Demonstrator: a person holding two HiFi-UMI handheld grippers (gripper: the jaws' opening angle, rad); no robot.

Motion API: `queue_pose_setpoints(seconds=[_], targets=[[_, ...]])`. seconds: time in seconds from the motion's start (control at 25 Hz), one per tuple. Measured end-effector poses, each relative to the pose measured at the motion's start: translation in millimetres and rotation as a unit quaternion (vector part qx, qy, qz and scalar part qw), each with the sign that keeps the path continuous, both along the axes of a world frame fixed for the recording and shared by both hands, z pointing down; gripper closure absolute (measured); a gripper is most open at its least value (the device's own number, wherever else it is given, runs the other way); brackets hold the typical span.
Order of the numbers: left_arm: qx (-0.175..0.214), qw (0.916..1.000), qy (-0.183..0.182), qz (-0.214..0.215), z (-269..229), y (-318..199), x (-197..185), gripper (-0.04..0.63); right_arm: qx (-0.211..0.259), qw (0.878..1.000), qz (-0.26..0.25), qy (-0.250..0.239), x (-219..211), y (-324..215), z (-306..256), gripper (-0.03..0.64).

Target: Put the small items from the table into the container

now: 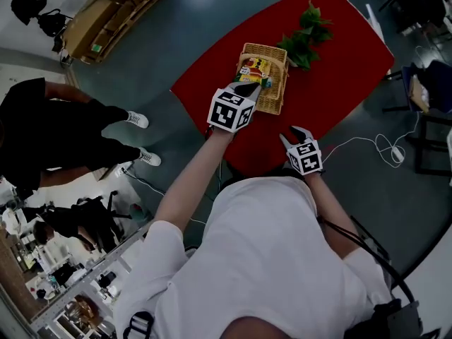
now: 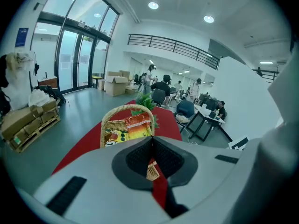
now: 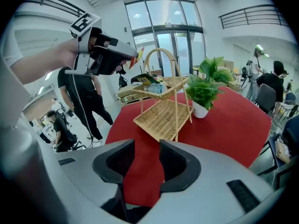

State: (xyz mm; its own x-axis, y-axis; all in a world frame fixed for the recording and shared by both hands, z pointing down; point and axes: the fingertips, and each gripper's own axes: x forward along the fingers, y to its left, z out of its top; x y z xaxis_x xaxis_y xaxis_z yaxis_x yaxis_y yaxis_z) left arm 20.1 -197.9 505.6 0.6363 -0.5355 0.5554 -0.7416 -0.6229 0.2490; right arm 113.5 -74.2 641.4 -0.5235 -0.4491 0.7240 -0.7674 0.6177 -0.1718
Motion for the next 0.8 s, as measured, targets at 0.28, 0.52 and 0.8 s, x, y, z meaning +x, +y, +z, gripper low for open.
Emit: queue_pose_setpoints(seconds=[0.28,0.52,0.8], targets=[[-0.022,0.9997,0.003,0.004,15.7,-18.8,13.2,0.584,-0.001,1.000,0.022,0.005,19.6,-13.5,-2.6,0.443],[-0.023,0.9997,0.003,0.000,21.2,-30.6,12.8,0.584,-0.004,1.000,0.024,0.006,21.0,-21.7,-0.6,0.443],[-0.026,0.9996,0.011,-0.005,26.7,-40.7,14.4,0.584,-0.004,1.000,0.028,0.011,26.2,-30.7,0.3,0.443]])
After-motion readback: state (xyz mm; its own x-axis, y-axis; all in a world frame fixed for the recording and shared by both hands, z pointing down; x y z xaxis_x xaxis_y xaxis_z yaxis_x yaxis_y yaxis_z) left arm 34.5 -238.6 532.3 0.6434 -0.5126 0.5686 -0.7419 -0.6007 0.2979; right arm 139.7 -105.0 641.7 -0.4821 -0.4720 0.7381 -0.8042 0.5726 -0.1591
